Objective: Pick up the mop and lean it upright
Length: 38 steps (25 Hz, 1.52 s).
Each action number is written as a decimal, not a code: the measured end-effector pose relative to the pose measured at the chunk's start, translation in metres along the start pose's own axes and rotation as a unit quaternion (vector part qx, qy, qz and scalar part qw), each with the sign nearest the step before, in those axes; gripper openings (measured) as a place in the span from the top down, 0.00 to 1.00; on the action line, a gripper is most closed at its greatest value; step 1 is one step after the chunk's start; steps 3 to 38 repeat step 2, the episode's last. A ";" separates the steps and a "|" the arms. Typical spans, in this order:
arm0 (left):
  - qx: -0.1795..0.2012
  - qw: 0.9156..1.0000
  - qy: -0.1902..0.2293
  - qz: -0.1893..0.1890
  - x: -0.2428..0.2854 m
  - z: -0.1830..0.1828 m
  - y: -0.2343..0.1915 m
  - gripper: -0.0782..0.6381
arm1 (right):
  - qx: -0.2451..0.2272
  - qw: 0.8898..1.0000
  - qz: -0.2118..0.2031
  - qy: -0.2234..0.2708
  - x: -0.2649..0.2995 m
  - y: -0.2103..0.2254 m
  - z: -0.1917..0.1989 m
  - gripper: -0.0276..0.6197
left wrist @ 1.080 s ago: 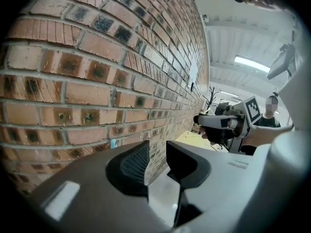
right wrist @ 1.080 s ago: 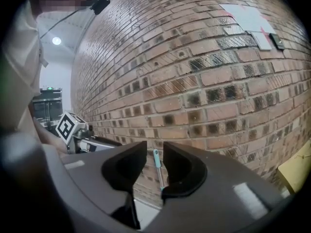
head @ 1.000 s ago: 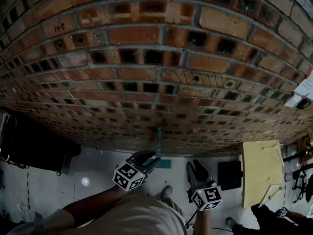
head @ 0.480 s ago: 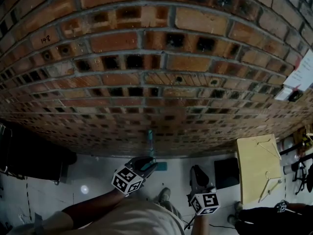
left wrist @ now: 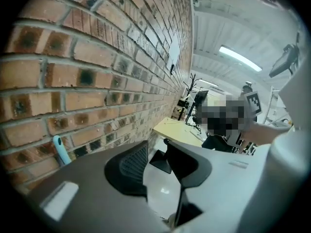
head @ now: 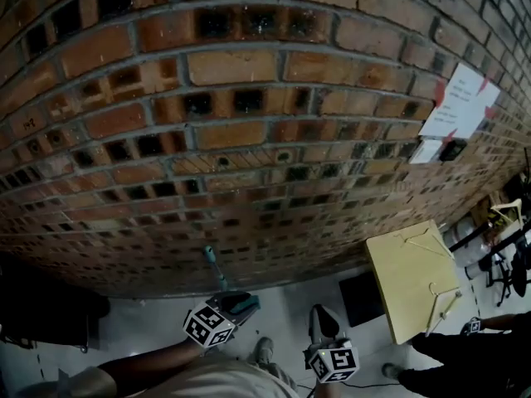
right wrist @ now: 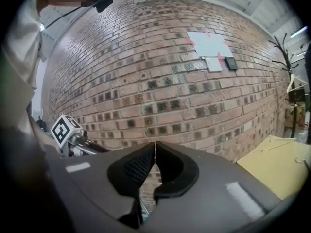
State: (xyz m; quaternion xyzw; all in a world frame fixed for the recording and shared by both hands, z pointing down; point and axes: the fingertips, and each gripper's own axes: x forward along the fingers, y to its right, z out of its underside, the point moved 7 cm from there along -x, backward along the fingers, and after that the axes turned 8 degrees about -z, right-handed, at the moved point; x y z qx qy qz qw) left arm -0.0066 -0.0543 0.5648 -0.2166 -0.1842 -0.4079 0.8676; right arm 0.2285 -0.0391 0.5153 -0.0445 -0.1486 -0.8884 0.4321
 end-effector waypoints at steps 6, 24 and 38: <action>0.004 1.000 -0.012 0.009 0.008 0.000 0.016 0.69 | 0.010 1.000 0.009 0.000 -0.015 0.009 0.003 0.94; 0.004 1.000 -0.012 0.009 0.008 0.000 0.016 0.69 | 0.010 1.000 0.009 0.000 -0.015 0.009 0.003 0.94; 0.004 1.000 -0.012 0.009 0.008 0.000 0.016 0.69 | 0.010 1.000 0.009 0.000 -0.015 0.009 0.003 0.94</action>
